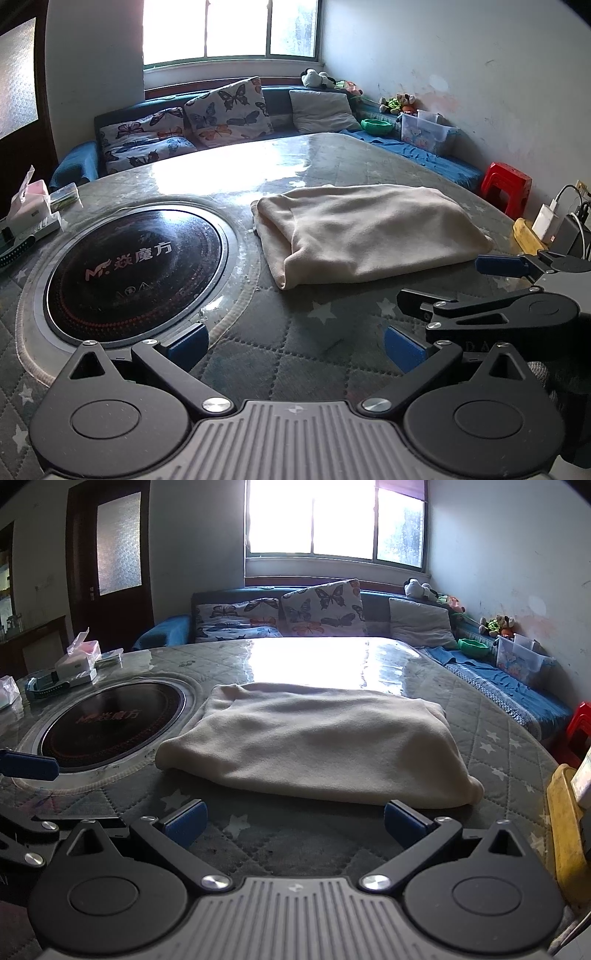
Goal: Fold clothes
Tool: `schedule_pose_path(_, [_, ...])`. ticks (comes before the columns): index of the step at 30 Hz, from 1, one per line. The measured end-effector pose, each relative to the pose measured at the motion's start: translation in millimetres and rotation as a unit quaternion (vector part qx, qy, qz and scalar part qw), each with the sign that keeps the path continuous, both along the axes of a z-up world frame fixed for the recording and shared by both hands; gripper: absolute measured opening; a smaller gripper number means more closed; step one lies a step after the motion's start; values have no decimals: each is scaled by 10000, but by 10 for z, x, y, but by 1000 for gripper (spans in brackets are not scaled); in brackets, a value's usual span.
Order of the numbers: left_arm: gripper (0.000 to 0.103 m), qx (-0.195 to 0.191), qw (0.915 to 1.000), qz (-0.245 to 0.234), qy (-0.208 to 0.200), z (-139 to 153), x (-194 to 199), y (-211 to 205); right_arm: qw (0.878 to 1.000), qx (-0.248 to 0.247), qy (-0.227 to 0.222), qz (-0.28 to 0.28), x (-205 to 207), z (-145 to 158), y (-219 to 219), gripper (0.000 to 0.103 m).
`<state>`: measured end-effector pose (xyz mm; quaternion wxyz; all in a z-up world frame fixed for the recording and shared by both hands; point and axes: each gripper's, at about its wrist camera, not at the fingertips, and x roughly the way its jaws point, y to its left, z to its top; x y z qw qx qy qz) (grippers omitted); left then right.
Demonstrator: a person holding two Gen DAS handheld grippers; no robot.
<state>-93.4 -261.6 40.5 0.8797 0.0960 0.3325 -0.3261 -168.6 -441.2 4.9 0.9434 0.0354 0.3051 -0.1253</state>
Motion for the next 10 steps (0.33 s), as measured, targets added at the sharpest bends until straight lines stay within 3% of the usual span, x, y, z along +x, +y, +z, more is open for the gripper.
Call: schedule_pose_path(10, [103, 1, 10000, -34, -27, 7, -2, -14, 10000, 35, 4, -18, -2, -9, -8, 103])
